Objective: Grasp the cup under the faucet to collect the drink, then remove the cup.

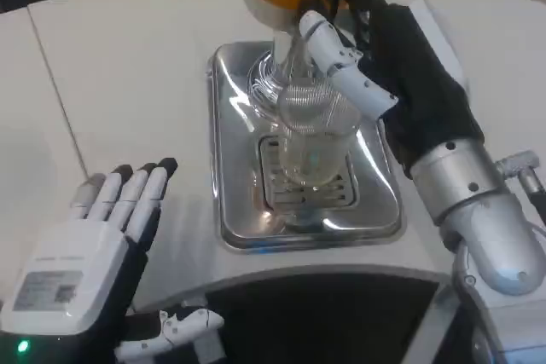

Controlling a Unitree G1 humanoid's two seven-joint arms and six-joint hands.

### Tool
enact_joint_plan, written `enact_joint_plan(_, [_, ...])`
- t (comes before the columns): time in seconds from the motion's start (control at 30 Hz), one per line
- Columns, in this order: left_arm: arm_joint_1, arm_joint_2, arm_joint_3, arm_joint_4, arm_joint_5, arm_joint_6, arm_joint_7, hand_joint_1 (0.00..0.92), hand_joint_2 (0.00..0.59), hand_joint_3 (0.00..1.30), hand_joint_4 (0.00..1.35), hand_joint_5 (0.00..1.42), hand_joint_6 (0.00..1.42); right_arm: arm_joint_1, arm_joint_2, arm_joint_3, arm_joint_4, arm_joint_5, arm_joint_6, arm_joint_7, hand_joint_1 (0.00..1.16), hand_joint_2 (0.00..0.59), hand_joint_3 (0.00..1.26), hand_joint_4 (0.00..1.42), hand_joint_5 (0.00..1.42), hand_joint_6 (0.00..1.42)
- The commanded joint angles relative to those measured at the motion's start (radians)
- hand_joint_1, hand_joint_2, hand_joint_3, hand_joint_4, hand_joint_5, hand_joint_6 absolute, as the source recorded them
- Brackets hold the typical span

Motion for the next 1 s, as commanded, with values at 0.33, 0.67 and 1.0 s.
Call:
enact_joint_plan(0.33, [0.021, -0.027, -0.005, 0.006, 0.013, -0.005, 0.008, 0.155, 0.069, 0.0, 0.0, 0.0, 0.0, 0.039, -0.046, 0.089, -0.043, 0.02, 0.031, 0.036, 0.4, 0.545, 0.03, 0.0, 0.0, 0.05])
enact_joint_plan(0.67, [0.03, -0.037, -0.009, -0.003, 0.02, -0.006, 0.008, 0.156, 0.069, 0.0, 0.0, 0.0, 0.0, -0.006, -0.104, 0.108, -0.068, 0.04, 0.094, 0.096, 0.35, 0.532, 0.03, 0.0, 0.0, 0.05])
enact_joint_plan(1.0, [0.034, -0.047, -0.014, -0.006, 0.023, -0.007, 0.009, 0.156, 0.069, 0.0, 0.0, 0.0, 0.0, -0.14, -0.195, 0.185, -0.095, -0.007, 0.268, 0.181, 0.26, 0.52, 0.05, 0.0, 0.0, 0.05])
